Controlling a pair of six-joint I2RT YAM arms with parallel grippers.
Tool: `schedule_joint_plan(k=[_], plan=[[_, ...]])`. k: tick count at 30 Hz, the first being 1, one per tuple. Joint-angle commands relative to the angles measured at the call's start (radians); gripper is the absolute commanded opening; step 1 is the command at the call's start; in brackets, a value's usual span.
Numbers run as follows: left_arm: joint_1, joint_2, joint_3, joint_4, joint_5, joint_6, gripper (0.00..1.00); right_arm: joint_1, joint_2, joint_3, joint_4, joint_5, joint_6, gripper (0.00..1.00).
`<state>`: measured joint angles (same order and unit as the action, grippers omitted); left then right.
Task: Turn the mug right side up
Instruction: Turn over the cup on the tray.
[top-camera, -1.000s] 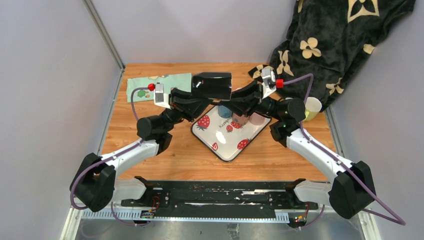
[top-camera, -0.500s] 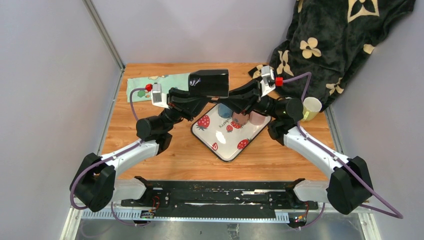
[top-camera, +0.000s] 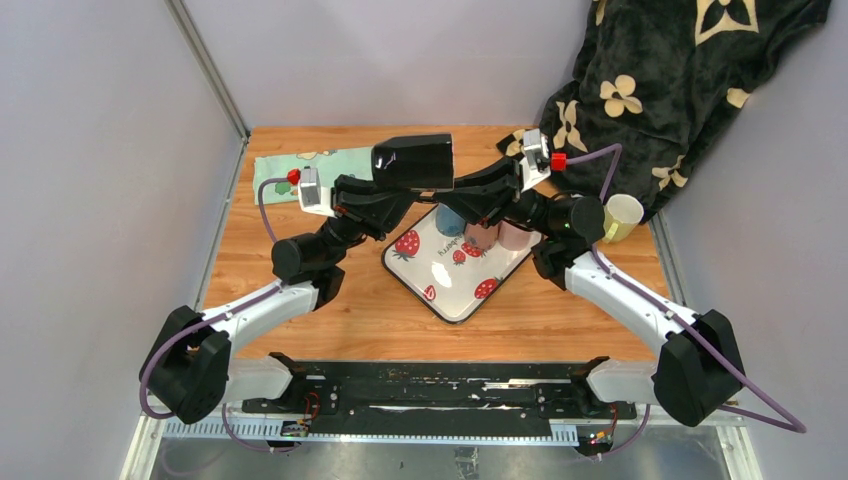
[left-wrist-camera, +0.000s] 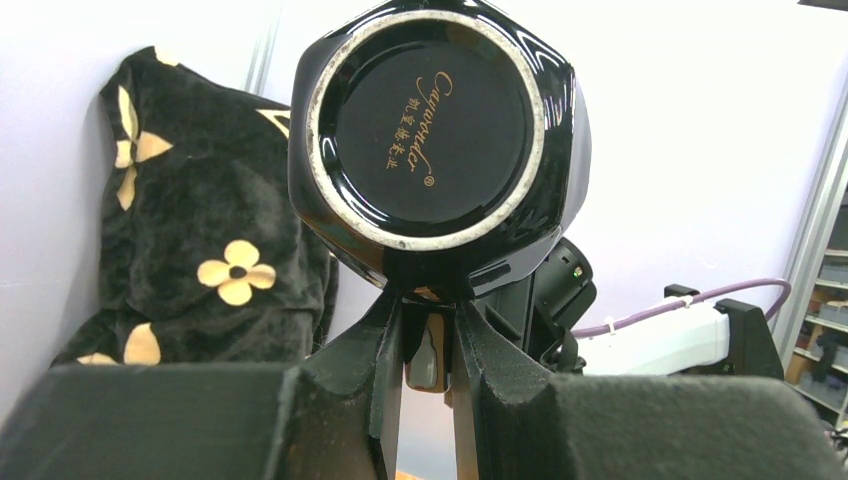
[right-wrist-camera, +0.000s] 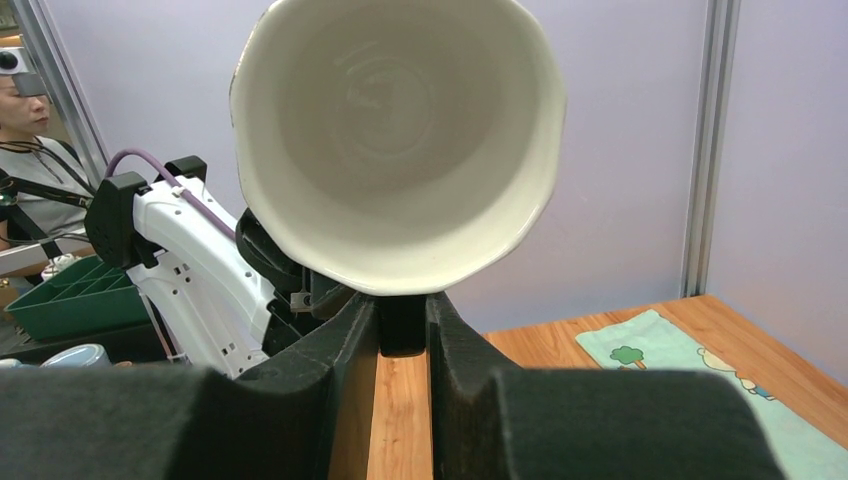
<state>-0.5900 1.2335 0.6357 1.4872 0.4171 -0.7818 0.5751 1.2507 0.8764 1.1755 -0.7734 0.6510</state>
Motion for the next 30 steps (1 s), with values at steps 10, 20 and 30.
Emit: schedule_joint_plan(k=[10, 20, 30], plan=[[-0.031, -0.017, 0.037, 0.054, 0.042, 0.006, 0.00, 0.047, 0.016, 0.060, -0.001, 0.018, 0.004, 0.27], [-0.031, -0.016, 0.034, 0.054, 0.035, 0.013, 0.00, 0.054, 0.011, 0.059, -0.008, 0.017, -0.005, 0.26], [-0.032, -0.015, 0.027, 0.053, 0.033, 0.014, 0.00, 0.053, -0.008, 0.042, -0.004, 0.055, -0.005, 0.15]])
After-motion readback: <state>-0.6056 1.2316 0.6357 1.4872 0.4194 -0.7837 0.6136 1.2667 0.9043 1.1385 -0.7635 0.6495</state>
